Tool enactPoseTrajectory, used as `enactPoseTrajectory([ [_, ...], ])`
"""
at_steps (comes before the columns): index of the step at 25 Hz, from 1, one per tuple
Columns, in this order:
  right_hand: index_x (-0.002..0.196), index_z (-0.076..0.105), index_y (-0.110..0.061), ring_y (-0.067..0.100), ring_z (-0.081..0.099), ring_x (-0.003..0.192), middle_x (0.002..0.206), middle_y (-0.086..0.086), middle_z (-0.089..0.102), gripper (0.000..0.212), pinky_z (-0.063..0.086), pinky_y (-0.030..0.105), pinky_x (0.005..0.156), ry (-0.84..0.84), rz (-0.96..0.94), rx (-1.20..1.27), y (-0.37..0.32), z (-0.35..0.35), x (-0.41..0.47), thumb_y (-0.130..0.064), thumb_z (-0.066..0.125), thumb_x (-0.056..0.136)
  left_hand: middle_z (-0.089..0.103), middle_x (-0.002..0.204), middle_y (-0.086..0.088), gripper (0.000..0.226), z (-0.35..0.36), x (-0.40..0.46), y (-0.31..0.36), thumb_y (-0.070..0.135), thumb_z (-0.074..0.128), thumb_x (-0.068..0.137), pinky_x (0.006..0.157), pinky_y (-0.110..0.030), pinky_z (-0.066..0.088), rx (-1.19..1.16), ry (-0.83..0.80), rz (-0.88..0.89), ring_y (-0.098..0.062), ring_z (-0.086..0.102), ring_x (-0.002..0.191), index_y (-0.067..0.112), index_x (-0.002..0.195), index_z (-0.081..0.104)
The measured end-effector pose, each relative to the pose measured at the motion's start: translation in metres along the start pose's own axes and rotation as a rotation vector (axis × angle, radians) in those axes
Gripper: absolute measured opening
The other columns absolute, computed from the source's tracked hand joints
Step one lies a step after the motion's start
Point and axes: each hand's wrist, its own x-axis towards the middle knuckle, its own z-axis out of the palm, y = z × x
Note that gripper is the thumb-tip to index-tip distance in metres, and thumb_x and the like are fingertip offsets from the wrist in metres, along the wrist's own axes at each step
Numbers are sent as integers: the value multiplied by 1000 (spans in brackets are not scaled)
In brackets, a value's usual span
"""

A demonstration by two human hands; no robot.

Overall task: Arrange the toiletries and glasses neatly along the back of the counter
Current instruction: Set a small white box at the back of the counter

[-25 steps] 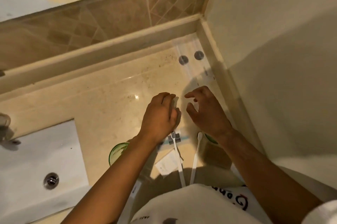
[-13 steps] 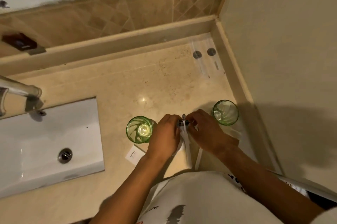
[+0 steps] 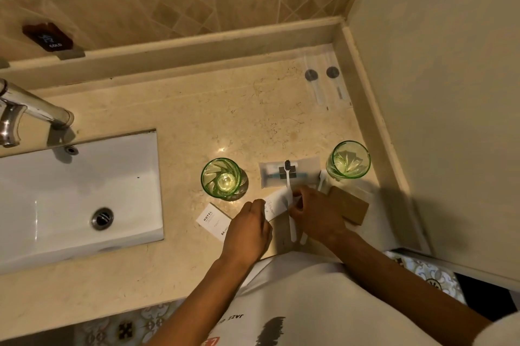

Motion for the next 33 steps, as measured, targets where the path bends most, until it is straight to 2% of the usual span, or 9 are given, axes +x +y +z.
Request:
enactPoseTrajectory([
  [5,123,58,-20,18,66,105,119,0,70,35,54,32,91,-13,-8,5,1,5,2,-38,63,93,59,100,-9,24,4,0,-2,18,57,88,67,-42,50,-18,24,23,-33,59,87,16,111,50],
  [9,123,58,-16,20,67,103,117,2,70,38,55,33,90,-33,26,-12,-1,6,5,-41,60,95,53,121,-10,61,7,3,-3,26,61,91,73,-42,53,27,-9,7,-35,62,96,20,146,34],
  [11,122,59,-15,20,68,102,114,4,71,35,55,32,90,-14,49,9,0,8,6,-39,59,96,51,127,-10,69,9,7,-2,31,62,92,77,-42,55,57,-36,-27,-36,63,100,21,151,27],
  [14,118,61,-15,20,68,96,110,5,72,27,54,31,87,11,82,85,2,7,4,-30,60,97,53,128,-10,63,11,11,1,31,62,91,79,-42,55,76,-40,-43,-35,62,104,21,147,33],
  [18,111,62,-14,15,65,82,101,5,73,23,55,28,79,46,123,89,9,4,4,-32,60,97,57,120,-9,52,11,10,1,34,63,90,76,-40,53,66,-23,-60,-34,62,99,19,135,42],
  [24,113,66,-13,17,70,89,104,5,74,26,53,23,78,6,132,66,12,1,4,-33,63,96,63,112,-5,46,12,1,0,48,60,90,74,-36,52,24,38,-99,-27,63,96,21,126,48],
  [27,115,68,-15,15,71,85,105,4,76,27,56,23,77,4,144,103,13,0,4,-32,66,94,66,108,-1,46,10,-2,2,52,62,88,70,-31,49,-26,92,-111,-24,63,94,24,122,52],
  [30,105,71,-15,10,65,69,94,5,76,20,46,13,61,47,164,96,11,-5,2,-30,63,95,68,105,3,46,7,-2,7,55,64,86,69,-31,51,-95,113,-121,-21,65,92,25,120,54],
  [33,97,67,-15,6,59,60,85,5,74,18,42,11,52,168,157,112,6,-13,2,-30,58,97,65,90,7,42,4,3,13,58,63,85,64,-33,50,-105,126,-127,-17,63,80,26,112,55],
])
